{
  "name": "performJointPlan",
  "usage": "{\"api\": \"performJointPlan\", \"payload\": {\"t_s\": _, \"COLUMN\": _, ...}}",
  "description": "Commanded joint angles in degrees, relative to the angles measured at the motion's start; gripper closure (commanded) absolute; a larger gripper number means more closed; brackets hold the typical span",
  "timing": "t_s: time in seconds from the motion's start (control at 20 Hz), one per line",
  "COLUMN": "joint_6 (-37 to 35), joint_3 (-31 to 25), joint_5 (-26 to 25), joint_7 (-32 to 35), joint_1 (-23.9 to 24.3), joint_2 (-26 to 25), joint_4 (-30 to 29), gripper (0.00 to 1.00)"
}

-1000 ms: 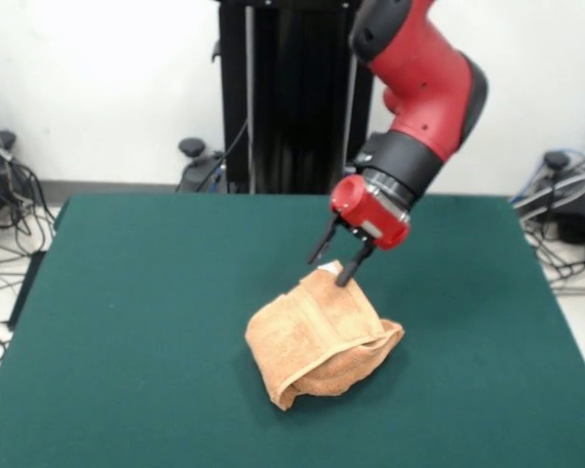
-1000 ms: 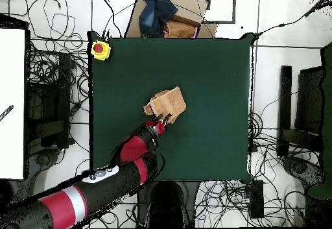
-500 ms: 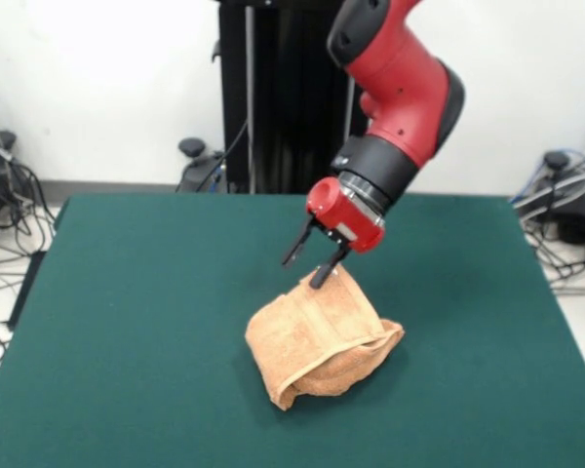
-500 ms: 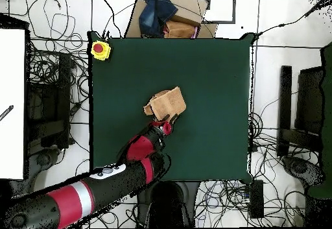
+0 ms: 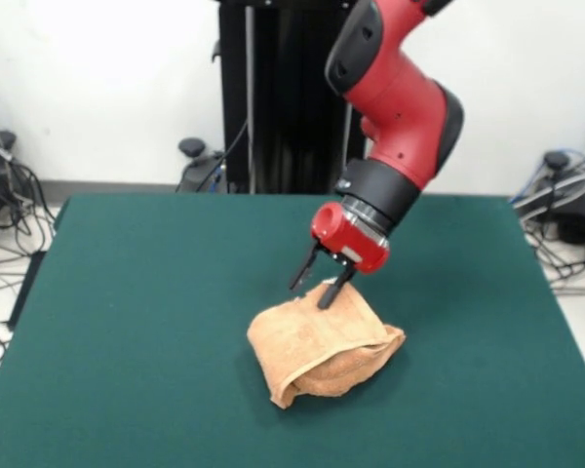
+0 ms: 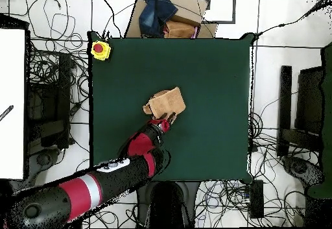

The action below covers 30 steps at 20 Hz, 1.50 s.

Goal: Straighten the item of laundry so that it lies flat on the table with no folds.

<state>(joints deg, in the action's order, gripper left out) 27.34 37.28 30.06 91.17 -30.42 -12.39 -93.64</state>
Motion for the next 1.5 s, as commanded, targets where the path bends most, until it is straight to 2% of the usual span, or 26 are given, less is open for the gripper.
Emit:
{"api": "performJointPlan", "payload": {"t_s": 0.05, "joint_6": 0.67, "joint_3": -11.42, "joint_5": 6.26, "joint_7": 11.48, "joint_1": -0.43, "joint_2": -3.86, "joint_4": 9.52, "gripper": 0.00}}
{"api": "performJointPlan", "payload": {"t_s": 0.6, "joint_6": -0.24, "joint_3": -12.78, "joint_5": 4.47, "joint_7": 13.63, "joint_1": -1.10, "joint_2": -0.14, "joint_4": 5.35, "gripper": 0.00}}
{"api": "performJointPlan", "payload": {"t_s": 0.9, "joint_6": -0.68, "joint_3": -13.27, "joint_5": 1.37, "joint_7": 14.67, "joint_1": -0.70, "joint_2": 3.81, "joint_4": 1.42, "gripper": 0.00}}
{"api": "performJointPlan", "payload": {"t_s": 1.2, "joint_6": -1.87, "joint_3": -14.57, "joint_5": 0.39, "joint_7": 14.57, "joint_1": -0.57, "joint_2": 7.55, "joint_4": -1.55, "gripper": 0.00}}
{"api": "performJointPlan", "payload": {"t_s": 1.5, "joint_6": -0.94, "joint_3": -15.90, "joint_5": 3.92, "joint_7": 15.16, "joint_1": -1.63, "joint_2": 5.82, "joint_4": -1.36, "gripper": 0.00}}
